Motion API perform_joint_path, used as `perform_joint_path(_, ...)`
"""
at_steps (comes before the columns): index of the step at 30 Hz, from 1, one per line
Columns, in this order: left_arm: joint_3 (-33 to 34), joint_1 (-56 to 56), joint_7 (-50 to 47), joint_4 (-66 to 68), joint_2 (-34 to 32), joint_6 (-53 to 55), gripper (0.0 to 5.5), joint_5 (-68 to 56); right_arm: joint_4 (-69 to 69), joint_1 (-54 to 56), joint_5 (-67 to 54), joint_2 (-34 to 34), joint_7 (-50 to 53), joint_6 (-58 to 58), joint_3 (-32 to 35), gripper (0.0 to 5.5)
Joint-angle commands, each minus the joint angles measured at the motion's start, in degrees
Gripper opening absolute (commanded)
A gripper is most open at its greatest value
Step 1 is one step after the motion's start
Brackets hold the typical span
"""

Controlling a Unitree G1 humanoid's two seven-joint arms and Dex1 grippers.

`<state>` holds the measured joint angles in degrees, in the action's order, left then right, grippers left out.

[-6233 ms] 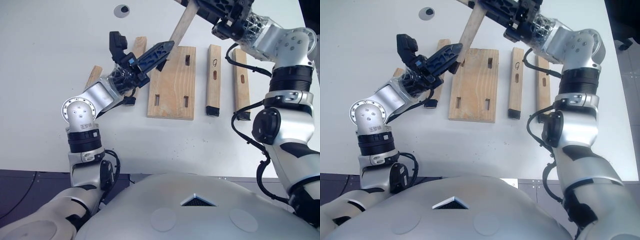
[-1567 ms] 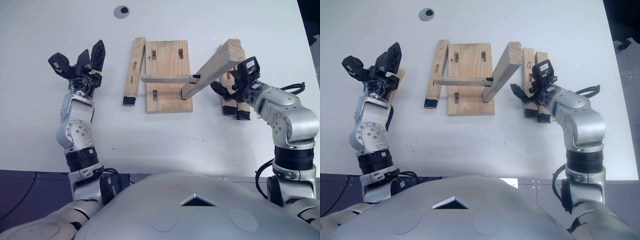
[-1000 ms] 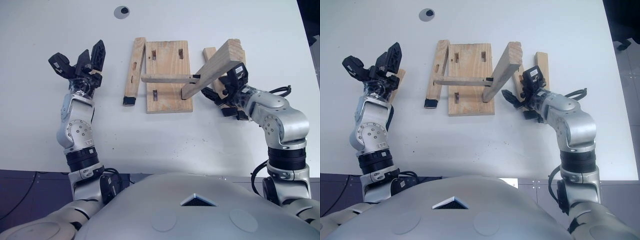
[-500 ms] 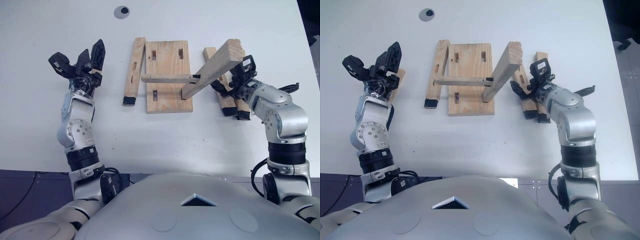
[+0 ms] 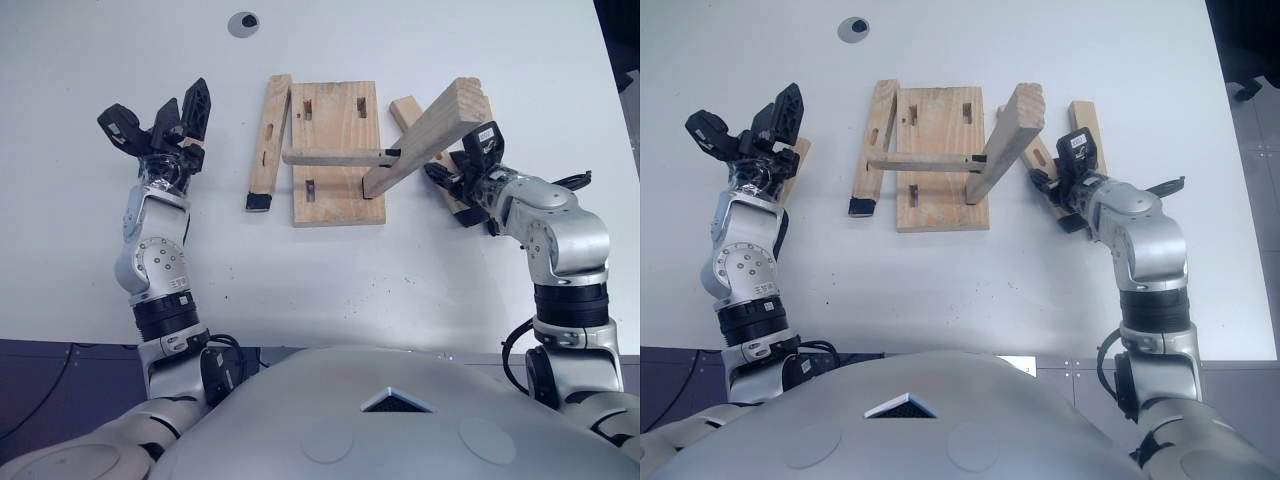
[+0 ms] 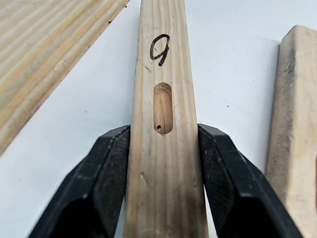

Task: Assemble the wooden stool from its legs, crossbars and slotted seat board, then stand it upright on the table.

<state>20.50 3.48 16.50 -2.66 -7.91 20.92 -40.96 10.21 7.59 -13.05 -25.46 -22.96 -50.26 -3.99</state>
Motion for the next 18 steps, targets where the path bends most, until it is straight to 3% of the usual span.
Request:
perform_joint_path(1, -0.47, 2.02, 0.0, -0.29, -0.26, -0.3, 4.13, 0.53, -0.79, 2.06, -0.15, 0.94, 0.37, 0.76, 1.18, 2.01)
perform_joint_path(5, -1.46, 7.44, 3.02, -1.61, -2.9, 2.57, 4.13, -2.01, -2.46, 11.0, -4.68, 3.77, -1.19, 5.05, 6.72, 2.01)
perform_joint_path(10, -2.75, 18.05, 12.77, -1.83, -7.22, 10.43, 4.13, -11.44, -18.24, 30.04, -11.7, 1.3, -15.97, 11.65, 10.15, 2.01)
perform_joint_path(14, -5.12, 23.04, 18.46, -2.42, -8.17, 23.52, 4.13, -24.3, -29.81, 41.49, -20.32, 3.55, -30.19, 9.05, 11.57, 2.01)
perform_joint_path(18, -8.66, 27.25, 19.57, -1.5, -7.33, 29.83, 4.13, -27.97, -31.42, 43.81, -26.32, 2.24, -38.22, 1.16, 10.98, 2.01)
